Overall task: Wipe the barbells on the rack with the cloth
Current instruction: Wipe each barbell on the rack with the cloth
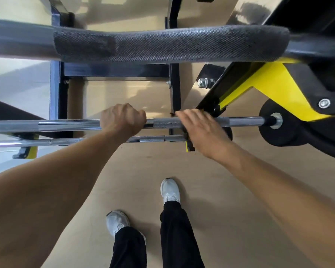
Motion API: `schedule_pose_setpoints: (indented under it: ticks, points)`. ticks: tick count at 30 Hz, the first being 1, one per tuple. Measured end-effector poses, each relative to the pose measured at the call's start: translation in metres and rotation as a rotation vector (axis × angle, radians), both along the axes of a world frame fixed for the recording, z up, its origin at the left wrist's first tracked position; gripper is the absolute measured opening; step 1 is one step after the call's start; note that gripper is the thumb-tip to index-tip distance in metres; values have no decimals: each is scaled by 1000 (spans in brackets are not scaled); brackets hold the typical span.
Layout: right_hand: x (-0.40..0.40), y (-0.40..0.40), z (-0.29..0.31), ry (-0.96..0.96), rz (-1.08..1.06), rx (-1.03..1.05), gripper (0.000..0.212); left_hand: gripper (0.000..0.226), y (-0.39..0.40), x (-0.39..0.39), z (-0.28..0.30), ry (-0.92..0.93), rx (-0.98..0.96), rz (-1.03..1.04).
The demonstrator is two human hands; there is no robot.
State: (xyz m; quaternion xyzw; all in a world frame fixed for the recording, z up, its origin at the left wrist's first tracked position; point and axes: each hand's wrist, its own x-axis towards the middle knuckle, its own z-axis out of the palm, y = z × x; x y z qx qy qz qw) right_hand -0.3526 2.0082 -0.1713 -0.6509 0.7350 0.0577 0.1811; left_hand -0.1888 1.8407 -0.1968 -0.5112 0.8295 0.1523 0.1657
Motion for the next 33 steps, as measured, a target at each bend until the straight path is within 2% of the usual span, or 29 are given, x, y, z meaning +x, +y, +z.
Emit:
schedule_pose_setpoints:
  ticks: [3,6,9,12,14,18,20,23,26,30,31,33]
  points:
    - [-10,18,4,86,-102,41,71,49,2,0,-1,9,-13,-2]
    - [12,-6,-7,-30,-158,12,61,48,3,-2,-1,19,-16,6]
    - [71,-46,-14,-145,-208,-7,66,47,3,-3,-1,10,-25,14]
    - [98,-57,-17,-124,-234,-106,67,43,1,-1,-3,2,-38,25]
    - [69,-37,-17,-56,-154,-167,67,46,2,0,-2,8,-38,0]
    - [-4,19,-5,93,-153,-86,73,49,2,2,-1,37,-37,-24]
    - [-13,30,-1,77,-142,-133,74,51,2,3,-2,52,-35,-27]
    - [-12,39,-6,-55,-344,-298,60,51,2,4,-4,86,-33,-30]
    - [-12,56,-15,33,-664,-500,29,49,1,4,-5,71,-52,-31]
    - [-7,47,-22,-124,-1060,-498,21,47,2,1,-4,39,-62,-32]
    - [-2,39,-20,-97,-1115,-500,19,47,3,0,-4,36,-62,-28]
    - [18,19,-17,-48,-1050,-508,18,47,3,1,-4,40,-65,-24]
